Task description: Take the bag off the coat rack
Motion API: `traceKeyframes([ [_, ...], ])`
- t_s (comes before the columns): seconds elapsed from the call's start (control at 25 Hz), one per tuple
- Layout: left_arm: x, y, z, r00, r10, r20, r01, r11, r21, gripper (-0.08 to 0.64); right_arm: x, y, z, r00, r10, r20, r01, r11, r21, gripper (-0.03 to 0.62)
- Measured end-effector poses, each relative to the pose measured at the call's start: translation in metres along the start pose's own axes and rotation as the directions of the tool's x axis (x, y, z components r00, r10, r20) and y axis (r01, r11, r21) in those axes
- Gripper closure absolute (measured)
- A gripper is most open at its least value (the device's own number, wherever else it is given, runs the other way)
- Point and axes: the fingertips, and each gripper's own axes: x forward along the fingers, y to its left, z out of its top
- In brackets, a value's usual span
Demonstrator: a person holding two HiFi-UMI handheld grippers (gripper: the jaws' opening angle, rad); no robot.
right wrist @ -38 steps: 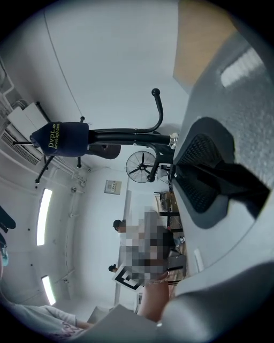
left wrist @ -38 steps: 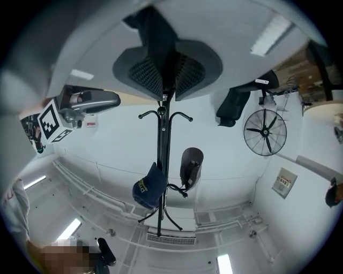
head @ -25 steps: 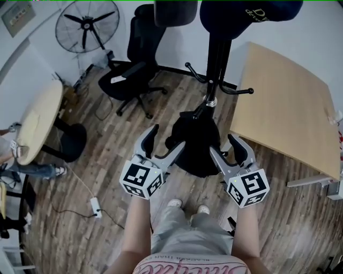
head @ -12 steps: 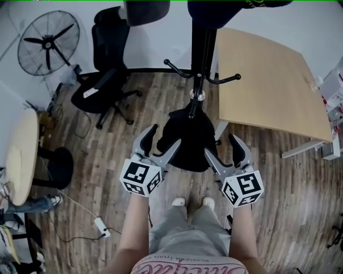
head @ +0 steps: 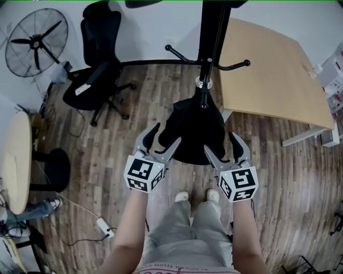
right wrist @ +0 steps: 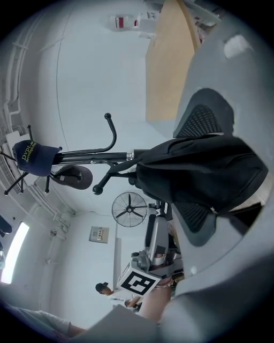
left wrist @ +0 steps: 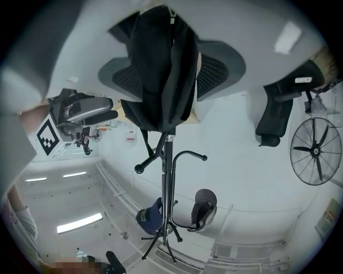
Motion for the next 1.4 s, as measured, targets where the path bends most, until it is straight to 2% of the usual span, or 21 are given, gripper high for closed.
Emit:
traceKeyframes([
  [0.24,0.011,0.012,-0.021,0.999,-0.028,-0.037,0.029,0.999,0.022,0.235,0.018,-0.006,-0.03,0.995,-0.093,-0.047,0.094,0.995,0.026,0.221],
  [0.36,0.018,0.012,-0.031,0.997,-0.054,-0.048,0.056,0.998,0.032,0.281,0.024,-0.016,-0.04,0.989,-0.138,-0.058,0.141,0.989,0.046,0.227],
  [0.44,0.023,0.012,-0.039,0.996,-0.064,-0.057,0.066,0.998,0.026,0.281,0.028,-0.022,-0.047,0.985,-0.151,-0.078,0.156,0.986,0.053,0.25],
  [0.6,0.038,0.013,-0.051,0.994,-0.067,-0.083,0.069,0.997,0.023,0.281,0.039,-0.029,-0.062,0.979,-0.144,-0.145,0.148,0.989,0.018,0.25],
  [0.84,0.049,0.025,-0.052,0.998,-0.045,-0.05,0.044,0.999,-0.014,0.314,0.054,-0.031,-0.071,0.98,-0.108,-0.168,0.109,0.994,-0.003,0.268],
  [0.96,0.057,0.029,-0.062,0.993,-0.055,-0.099,0.055,0.998,-0.007,0.253,0.064,-0.029,-0.077,0.977,-0.102,-0.188,0.099,0.995,-0.023,0.27],
  [1.16,0.071,0.033,-0.083,0.984,-0.07,-0.166,0.071,0.997,0.0,0.255,0.078,-0.031,-0.092,0.966,-0.113,-0.233,0.108,0.994,-0.035,0.311],
  [1.4,0.084,0.035,-0.094,0.98,-0.092,-0.179,0.086,0.996,-0.04,0.244,0.088,-0.039,-0.102,0.963,-0.107,-0.246,0.111,0.994,0.006,0.319],
])
